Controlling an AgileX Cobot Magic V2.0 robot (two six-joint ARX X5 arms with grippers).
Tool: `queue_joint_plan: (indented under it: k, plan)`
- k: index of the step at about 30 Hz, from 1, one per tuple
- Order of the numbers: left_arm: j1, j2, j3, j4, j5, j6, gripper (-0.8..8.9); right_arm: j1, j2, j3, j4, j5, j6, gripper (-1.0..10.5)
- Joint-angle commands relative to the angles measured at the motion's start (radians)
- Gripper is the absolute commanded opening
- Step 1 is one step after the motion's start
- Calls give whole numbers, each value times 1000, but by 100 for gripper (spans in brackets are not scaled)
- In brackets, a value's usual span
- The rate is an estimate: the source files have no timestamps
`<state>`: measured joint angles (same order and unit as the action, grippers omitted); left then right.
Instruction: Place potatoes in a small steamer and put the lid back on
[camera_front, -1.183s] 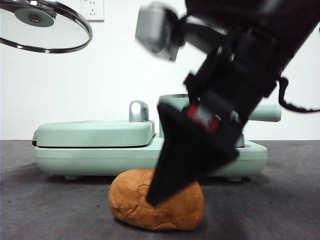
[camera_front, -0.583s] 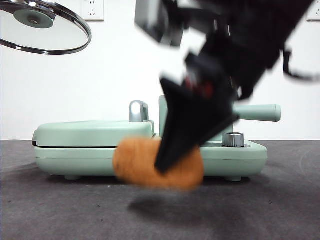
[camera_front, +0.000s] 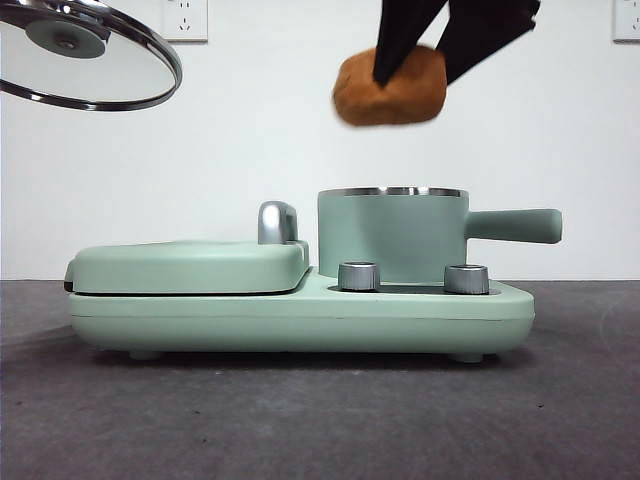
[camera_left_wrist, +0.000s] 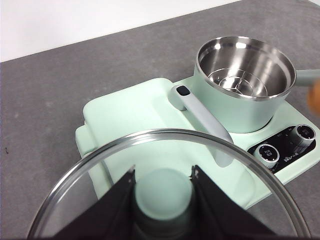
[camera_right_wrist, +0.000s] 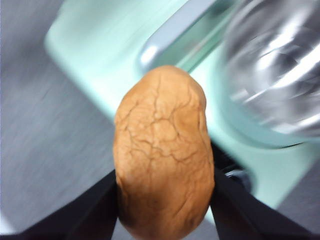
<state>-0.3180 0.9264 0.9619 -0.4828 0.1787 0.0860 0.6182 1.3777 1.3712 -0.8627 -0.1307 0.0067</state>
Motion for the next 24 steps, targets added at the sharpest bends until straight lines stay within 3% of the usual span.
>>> queue_joint_plan:
  k: [1, 10, 24]
  plan:
    - [-1, 0, 13, 27, 1, 10, 15, -55, 70, 79, 9, 0, -21, 213]
    - [-1, 0, 13, 27, 1, 6, 15, -145, 284, 268, 10, 0, -99, 213]
    - [-1, 0, 13, 27, 1, 5, 15, -163, 524, 354, 50, 3, -120, 213]
